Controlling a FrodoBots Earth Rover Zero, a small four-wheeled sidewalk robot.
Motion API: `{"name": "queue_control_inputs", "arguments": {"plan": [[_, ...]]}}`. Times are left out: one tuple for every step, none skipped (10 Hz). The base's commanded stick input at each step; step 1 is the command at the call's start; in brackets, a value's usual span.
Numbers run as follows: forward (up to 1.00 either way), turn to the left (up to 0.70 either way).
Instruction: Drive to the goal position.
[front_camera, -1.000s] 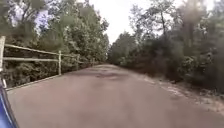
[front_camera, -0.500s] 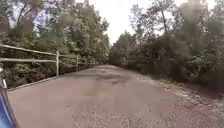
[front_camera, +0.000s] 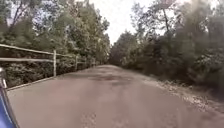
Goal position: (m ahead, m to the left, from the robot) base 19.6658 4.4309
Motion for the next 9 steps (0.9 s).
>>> {"name": "queue_control_inputs", "arguments": {"plan": [[0.7, 0.0], [0.7, 0.0], [0.7, 0.0], [0.7, 0.01], [0.7, 0.05], [0.7, 0.25], [0.7, 0.21], [0.7, 0.11], [0.7, 0.01]]}}
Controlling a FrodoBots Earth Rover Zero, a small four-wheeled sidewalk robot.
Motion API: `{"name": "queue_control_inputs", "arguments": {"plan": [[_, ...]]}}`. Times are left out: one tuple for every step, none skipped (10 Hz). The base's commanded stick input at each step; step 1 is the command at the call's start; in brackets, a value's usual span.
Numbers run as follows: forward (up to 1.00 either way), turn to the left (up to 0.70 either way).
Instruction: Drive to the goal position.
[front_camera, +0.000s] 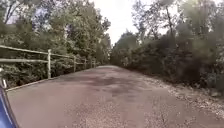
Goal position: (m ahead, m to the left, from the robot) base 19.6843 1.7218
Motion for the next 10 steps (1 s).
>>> {"name": "queue_control_inputs", "arguments": {"plan": [[0.7, 0.0], [0.7, 0.0], [0.7, 0.0], [0.7, 0.0], [0.7, 0.0], [0.7, 0.0], [0.7, 0.0], [0.7, 0.0], [0.7, 0.0], [0.7, 0.0]]}}
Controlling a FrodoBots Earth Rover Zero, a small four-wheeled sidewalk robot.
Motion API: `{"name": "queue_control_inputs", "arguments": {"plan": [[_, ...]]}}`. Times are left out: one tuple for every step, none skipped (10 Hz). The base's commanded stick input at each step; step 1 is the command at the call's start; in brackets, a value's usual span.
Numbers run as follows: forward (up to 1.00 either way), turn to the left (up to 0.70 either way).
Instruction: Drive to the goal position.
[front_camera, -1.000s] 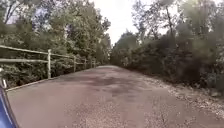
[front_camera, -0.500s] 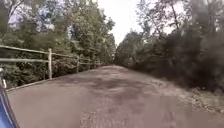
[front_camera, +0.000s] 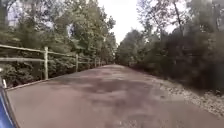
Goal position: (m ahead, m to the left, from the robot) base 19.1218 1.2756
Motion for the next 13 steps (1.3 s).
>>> {"name": "queue_control_inputs", "arguments": {"plan": [[0.7, 0.0], [0.7, 0.0], [0.7, 0.0], [0.7, 0.0], [0.7, 0.0], [0.7, 0.0], [0.7, 0.0], [0.7, 0.0], [0.7, 0.0], [0.7, 0.0], [0.7, 0.0], [0.7, 0.0], [0.7, 0.0]]}}
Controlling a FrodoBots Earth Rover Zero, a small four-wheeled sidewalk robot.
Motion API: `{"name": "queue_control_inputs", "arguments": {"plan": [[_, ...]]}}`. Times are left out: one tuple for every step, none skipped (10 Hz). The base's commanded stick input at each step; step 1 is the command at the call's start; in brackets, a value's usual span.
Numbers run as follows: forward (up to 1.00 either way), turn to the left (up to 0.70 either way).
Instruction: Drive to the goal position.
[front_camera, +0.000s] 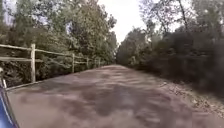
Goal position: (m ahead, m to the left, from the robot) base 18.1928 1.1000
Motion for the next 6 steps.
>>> {"name": "queue_control_inputs", "arguments": {"plan": [[0.7, 0.0], [0.7, 0.0], [0.7, 0.0], [0.7, 0.0], [0.7, 0.0], [0.7, 0.0]]}}
